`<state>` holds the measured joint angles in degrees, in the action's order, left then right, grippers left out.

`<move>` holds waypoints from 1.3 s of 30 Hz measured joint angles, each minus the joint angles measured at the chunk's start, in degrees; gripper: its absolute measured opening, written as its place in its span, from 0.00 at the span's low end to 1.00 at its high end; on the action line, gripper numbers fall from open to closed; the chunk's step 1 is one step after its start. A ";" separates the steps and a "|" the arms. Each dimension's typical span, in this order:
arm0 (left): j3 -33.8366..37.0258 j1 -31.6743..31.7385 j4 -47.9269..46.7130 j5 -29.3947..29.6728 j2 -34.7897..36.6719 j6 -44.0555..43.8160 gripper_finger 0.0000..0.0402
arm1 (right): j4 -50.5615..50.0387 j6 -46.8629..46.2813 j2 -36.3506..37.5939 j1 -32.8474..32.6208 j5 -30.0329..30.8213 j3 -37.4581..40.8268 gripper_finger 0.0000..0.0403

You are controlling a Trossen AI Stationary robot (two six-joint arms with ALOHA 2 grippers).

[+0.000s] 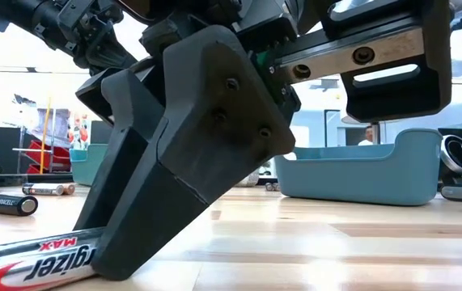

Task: Sort batteries
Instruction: Put the silver battery into the blue bin

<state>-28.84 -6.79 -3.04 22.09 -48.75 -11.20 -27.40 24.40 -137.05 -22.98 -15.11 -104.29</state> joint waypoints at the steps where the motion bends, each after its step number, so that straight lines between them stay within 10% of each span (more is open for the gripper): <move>1: 0.00 0.01 0.00 0.00 0.00 0.00 0.32 | -0.02 0.00 0.00 0.00 0.00 0.00 0.19; 39: 0.00 0.00 -0.05 -0.02 0.00 -0.11 0.32 | -0.07 -0.52 1.12 0.99 0.28 0.17 0.17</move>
<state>-28.84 -6.79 -3.09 22.07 -48.75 -11.31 -27.46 23.88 -135.94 -21.99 -14.83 -104.12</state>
